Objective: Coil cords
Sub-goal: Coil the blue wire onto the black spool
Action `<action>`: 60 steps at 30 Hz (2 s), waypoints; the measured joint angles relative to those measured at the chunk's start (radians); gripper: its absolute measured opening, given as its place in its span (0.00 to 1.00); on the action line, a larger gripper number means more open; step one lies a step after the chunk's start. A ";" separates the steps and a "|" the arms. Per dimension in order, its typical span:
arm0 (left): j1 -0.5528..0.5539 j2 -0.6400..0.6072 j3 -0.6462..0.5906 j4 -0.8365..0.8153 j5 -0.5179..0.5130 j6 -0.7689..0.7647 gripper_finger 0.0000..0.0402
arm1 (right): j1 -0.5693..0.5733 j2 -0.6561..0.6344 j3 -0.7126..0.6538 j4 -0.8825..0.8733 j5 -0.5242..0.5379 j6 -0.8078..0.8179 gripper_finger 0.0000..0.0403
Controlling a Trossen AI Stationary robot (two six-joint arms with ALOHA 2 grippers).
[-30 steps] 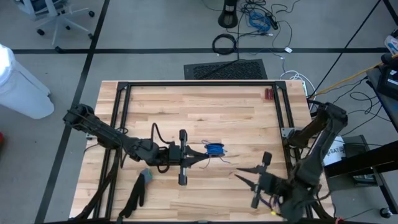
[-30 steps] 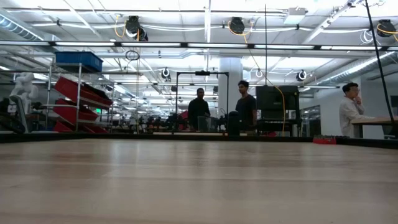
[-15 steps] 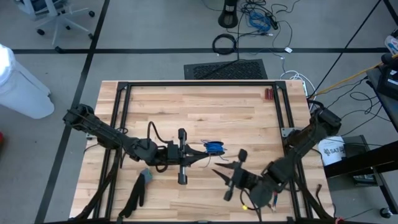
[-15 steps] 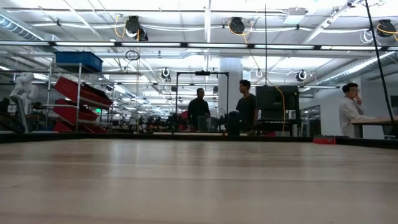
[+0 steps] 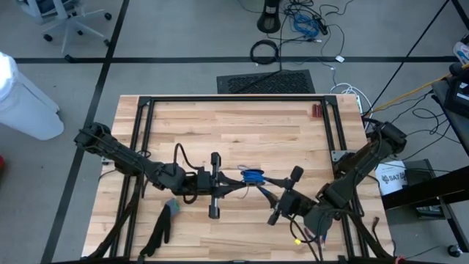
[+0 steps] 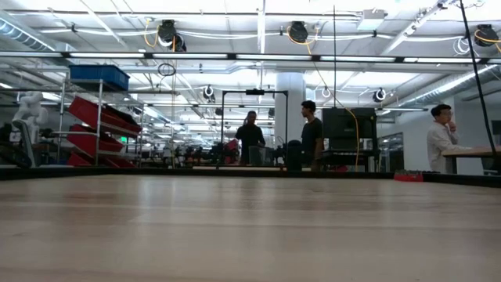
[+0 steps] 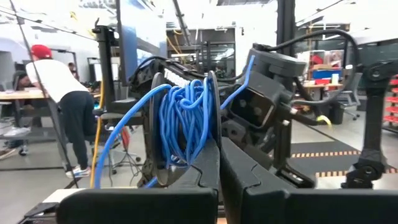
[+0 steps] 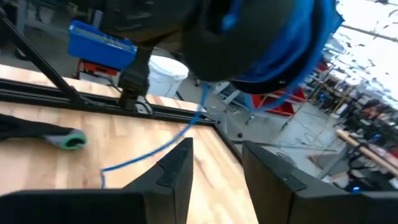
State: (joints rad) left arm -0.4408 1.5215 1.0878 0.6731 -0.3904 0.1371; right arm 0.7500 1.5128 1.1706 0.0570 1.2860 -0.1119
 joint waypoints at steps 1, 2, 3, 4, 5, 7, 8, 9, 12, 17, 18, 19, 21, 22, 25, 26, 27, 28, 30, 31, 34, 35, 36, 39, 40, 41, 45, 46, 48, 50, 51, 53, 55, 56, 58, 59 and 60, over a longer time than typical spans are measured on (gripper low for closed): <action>0.000 0.000 0.000 0.000 0.008 0.000 0.00 | 0.000 -0.003 0.000 0.001 0.000 -0.018 0.31; 0.000 0.000 0.000 0.000 0.018 0.000 0.00 | 0.000 -0.008 0.000 0.002 0.000 -0.039 0.31; 0.000 0.000 0.000 0.000 0.023 0.000 0.00 | 0.000 -0.013 0.000 0.009 -0.003 -0.058 0.31; 0.000 0.000 0.000 0.000 0.024 0.000 0.00 | 0.000 -0.017 0.000 0.027 -0.005 -0.078 0.31; 0.000 0.000 0.000 0.000 0.025 0.000 0.00 | 0.000 -0.020 0.000 0.049 -0.006 -0.100 0.31; 0.000 0.000 0.000 0.000 0.037 -0.001 0.00 | 0.000 -0.022 0.000 0.092 -0.006 -0.159 0.31; 0.000 0.000 0.000 0.000 0.048 -0.001 0.00 | 0.000 -0.022 0.000 0.113 -0.010 -0.188 0.31; 0.000 0.000 0.000 0.000 0.060 -0.001 0.00 | 0.000 -0.022 0.000 0.135 -0.017 -0.221 0.31; 0.000 0.000 0.000 0.000 0.084 -0.001 0.00 | 0.000 -0.022 0.000 0.185 -0.078 -0.279 0.31; 0.000 0.000 0.000 0.001 0.087 -0.001 0.00 | 0.000 -0.021 0.000 0.209 -0.099 -0.300 0.31; 0.000 0.000 0.000 0.001 0.087 -0.001 0.00 | 0.000 -0.021 0.000 0.209 -0.103 -0.299 0.30; -0.001 0.000 0.000 0.001 0.087 -0.001 0.00 | 0.000 -0.021 0.000 0.210 -0.107 -0.296 0.29; -0.001 0.000 0.000 0.001 0.087 -0.001 0.00 | 0.002 -0.021 0.000 0.211 -0.109 -0.285 0.27; -0.001 0.001 0.000 0.001 0.089 -0.002 0.00 | 0.002 -0.021 0.000 0.210 -0.108 -0.280 0.24; -0.001 0.001 0.000 0.000 0.091 -0.002 0.00 | 0.003 -0.021 0.000 0.211 -0.108 -0.267 0.16; -0.001 0.001 0.000 0.000 0.091 -0.002 0.00 | 0.004 -0.021 0.000 0.210 -0.107 -0.263 0.13; -0.002 0.001 0.000 0.000 0.092 -0.004 0.00 | 0.004 -0.021 0.000 0.210 -0.107 -0.253 0.10; -0.003 0.001 0.000 0.000 0.092 -0.004 0.00 | 0.005 -0.021 0.000 0.209 -0.107 -0.239 0.07; -0.007 0.001 0.000 -0.001 0.092 -0.001 0.00 | 0.005 -0.021 0.000 0.209 -0.110 -0.220 0.02; -0.008 0.001 0.000 -0.001 0.092 -0.001 0.00 | 0.006 -0.021 0.000 0.209 -0.117 -0.214 0.01; -0.008 0.001 0.000 0.000 0.120 -0.001 0.00 | 0.009 -0.021 0.000 0.209 -0.153 -0.188 0.02; -0.008 0.001 0.000 0.000 0.129 0.000 0.00 | 0.010 -0.021 0.000 0.209 -0.163 -0.178 0.01; -0.008 0.001 0.000 0.000 0.133 0.000 0.00 | 0.012 -0.021 0.000 0.208 -0.172 -0.167 0.01; -0.008 0.001 0.000 0.000 0.138 0.000 0.00 | 0.020 -0.021 0.000 0.209 -0.185 -0.142 0.01; -0.008 0.001 0.000 0.000 0.139 0.000 0.00 | 0.023 -0.021 0.000 0.209 -0.185 -0.134 0.01; -0.008 0.001 0.000 0.000 0.139 0.000 0.00 | 0.025 -0.021 0.000 0.209 -0.185 -0.130 0.01; -0.013 -0.002 0.000 -0.003 0.138 0.005 0.00 | 0.037 -0.031 0.000 0.202 -0.189 -0.097 0.00; -0.015 -0.005 0.000 -0.006 0.137 0.009 0.00 | 0.041 -0.036 0.000 0.200 -0.194 -0.086 0.00; -0.021 -0.007 0.000 -0.005 0.134 0.025 0.00 | 0.050 -0.047 0.000 0.189 -0.196 -0.079 0.00; -0.030 -0.014 0.000 -0.008 0.119 0.040 0.00 | 0.057 -0.055 0.000 0.184 -0.205 -0.079 0.00; -0.031 -0.015 0.000 -0.004 0.118 0.045 0.00 | 0.061 -0.060 0.000 0.180 -0.206 -0.079 0.00; -0.036 -0.018 0.000 -0.004 0.119 0.053 0.00 | 0.065 -0.068 0.000 0.179 -0.205 -0.075 0.00; -0.037 -0.018 0.000 -0.004 0.121 0.053 0.00 | 0.064 -0.068 0.000 0.178 -0.203 -0.071 0.00; -0.037 -0.018 0.000 -0.003 0.123 0.053 0.00 | 0.063 -0.068 0.000 0.175 -0.205 -0.067 0.00; -0.037 -0.018 0.000 -0.002 0.125 0.053 0.00 | 0.064 -0.068 0.000 0.172 -0.226 -0.055 0.00; -0.037 -0.018 0.000 -0.002 0.126 0.053 0.00 | 0.064 -0.068 0.000 0.170 -0.230 -0.048 0.00; -0.037 -0.018 0.000 -0.001 0.127 0.052 0.00 | 0.063 -0.068 0.000 0.166 -0.235 -0.043 0.00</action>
State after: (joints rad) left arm -0.4774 1.5036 1.0874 0.6719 -0.2638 0.1894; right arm 0.8131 1.4445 1.1706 0.2228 1.0511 -0.1551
